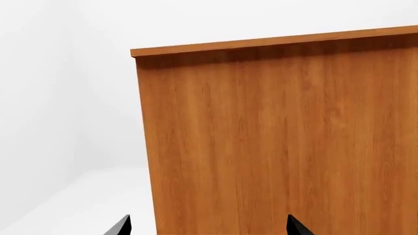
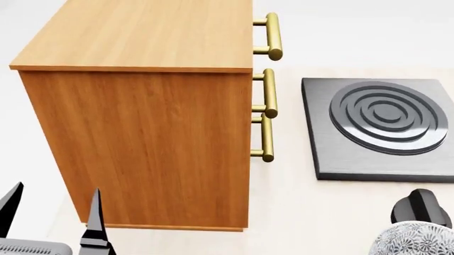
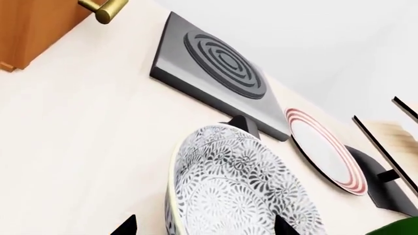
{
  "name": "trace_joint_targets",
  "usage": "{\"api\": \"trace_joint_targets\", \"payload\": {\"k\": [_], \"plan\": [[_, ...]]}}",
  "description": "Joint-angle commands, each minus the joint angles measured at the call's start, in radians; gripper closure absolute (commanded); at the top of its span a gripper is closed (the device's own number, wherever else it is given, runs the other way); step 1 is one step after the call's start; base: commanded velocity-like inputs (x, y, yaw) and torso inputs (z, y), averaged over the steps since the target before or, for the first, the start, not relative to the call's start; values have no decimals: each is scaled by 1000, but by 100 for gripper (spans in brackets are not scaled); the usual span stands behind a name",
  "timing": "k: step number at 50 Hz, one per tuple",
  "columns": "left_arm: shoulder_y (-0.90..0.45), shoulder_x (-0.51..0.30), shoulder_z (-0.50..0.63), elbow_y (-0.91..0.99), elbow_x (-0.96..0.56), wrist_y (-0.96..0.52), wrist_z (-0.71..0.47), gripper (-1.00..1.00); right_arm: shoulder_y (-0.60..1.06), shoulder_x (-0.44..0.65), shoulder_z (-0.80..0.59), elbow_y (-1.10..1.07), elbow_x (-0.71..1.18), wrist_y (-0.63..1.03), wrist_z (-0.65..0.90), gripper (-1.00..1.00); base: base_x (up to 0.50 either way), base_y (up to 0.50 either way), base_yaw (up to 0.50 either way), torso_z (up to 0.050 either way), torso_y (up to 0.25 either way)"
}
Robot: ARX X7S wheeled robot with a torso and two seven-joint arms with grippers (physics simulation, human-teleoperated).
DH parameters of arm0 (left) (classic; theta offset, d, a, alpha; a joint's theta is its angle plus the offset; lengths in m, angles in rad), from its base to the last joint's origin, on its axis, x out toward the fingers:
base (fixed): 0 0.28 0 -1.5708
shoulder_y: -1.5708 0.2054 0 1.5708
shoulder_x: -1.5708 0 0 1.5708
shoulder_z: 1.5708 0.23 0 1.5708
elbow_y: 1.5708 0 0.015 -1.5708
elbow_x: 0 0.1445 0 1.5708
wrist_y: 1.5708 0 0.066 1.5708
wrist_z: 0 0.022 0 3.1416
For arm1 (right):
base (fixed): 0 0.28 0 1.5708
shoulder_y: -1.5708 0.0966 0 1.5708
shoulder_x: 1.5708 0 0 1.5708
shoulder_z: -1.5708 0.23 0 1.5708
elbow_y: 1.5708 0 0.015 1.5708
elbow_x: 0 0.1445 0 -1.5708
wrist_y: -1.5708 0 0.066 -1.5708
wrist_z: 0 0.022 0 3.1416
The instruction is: Put the bowl on the top of the cabinet.
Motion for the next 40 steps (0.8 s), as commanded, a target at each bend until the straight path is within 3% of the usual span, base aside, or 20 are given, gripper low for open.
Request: {"api": "trace_joint_targets", "payload": {"k": [1, 40], "plan": [[2, -4, 4, 1, -1, 3, -5, -100, 4, -3, -4, 35, 4, -15, -3, -100, 0, 0, 0, 0, 0], [-6, -14, 21, 14, -5, -7, -19, -100, 4, -2, 2, 72, 15, -26, -7, -100, 0, 0, 0, 0, 0]]}}
